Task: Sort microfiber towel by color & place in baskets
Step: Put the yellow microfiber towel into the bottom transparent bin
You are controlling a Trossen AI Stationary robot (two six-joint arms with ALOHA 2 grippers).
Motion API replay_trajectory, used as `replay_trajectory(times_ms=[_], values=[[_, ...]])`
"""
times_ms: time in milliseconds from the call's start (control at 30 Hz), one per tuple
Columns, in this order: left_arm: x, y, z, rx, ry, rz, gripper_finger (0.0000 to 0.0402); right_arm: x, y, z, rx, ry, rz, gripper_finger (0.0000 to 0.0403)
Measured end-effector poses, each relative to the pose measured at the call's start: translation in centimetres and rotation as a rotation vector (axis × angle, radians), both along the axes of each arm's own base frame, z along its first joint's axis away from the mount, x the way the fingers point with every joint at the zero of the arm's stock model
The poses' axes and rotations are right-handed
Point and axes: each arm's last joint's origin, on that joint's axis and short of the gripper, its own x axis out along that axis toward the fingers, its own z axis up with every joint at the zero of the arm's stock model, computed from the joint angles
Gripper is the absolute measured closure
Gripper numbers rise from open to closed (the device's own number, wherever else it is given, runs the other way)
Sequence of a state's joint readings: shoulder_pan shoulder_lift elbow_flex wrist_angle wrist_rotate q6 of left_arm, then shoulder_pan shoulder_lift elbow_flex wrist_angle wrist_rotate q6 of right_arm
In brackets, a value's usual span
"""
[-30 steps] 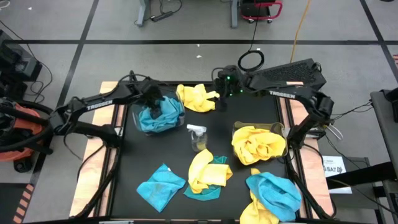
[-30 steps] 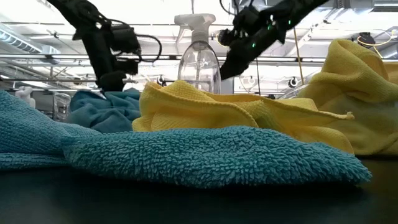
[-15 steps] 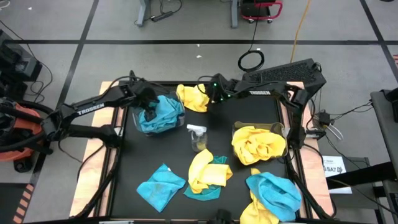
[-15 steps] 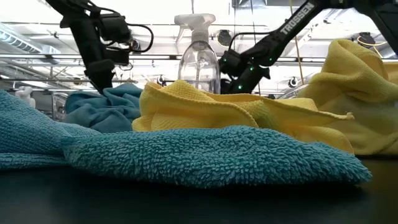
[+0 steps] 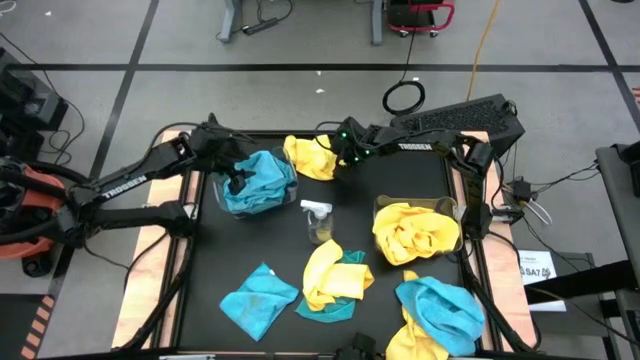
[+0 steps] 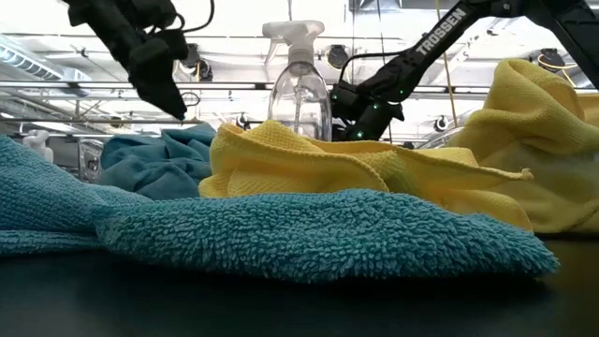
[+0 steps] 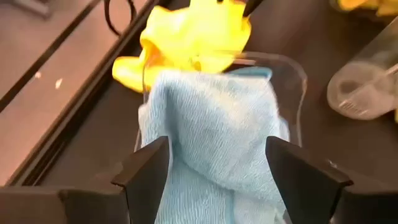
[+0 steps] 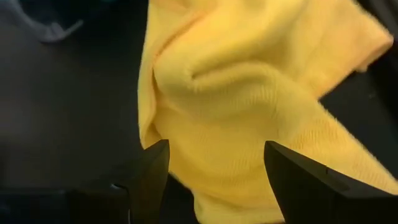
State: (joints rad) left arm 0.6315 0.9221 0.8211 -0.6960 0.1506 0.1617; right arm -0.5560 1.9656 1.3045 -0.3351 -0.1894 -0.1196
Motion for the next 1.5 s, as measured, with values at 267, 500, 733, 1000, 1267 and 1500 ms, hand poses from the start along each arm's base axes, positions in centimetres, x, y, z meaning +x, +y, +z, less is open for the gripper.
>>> replay_trajectory(times_ms=[267, 500, 733, 1000, 1267, 1500], values=[[0.1, -0.2, 0.8, 0.019, -0.079, -0.002, 0.0128, 0.3, -0.3, -3.3, 0.045, 0.083, -0.036, 0.0149], [0.2, -0.5, 0.9, 0.022, -0.087, -0.024, 0.0128, 0.6, -0.1, -3.3, 0.013, 0.106, -0.046, 0.0180], [-0.1, -0.8, 1.3, 0.043, -0.117, -0.028, 0.0128, 0.4, 0.2, -3.4, 0.021, 0.135, -0.006, 0.0314], [-0.9, -1.4, 2.6, 0.100, -0.204, -0.034, 0.0128, 0.5, 0.8, -3.0, 0.000, 0.144, 0.044, 0.0394], [-1.6, -2.2, 3.3, 0.106, -0.257, -0.044, 0.0128, 0.2, 2.1, 2.8, -0.111, 0.014, 0.093, 0.0400], [-1.2, -3.0, 3.3, 0.101, -0.264, -0.098, 0.0128, -1.6, 3.2, 10.0, -0.237, -0.171, 0.094, 0.0402]])
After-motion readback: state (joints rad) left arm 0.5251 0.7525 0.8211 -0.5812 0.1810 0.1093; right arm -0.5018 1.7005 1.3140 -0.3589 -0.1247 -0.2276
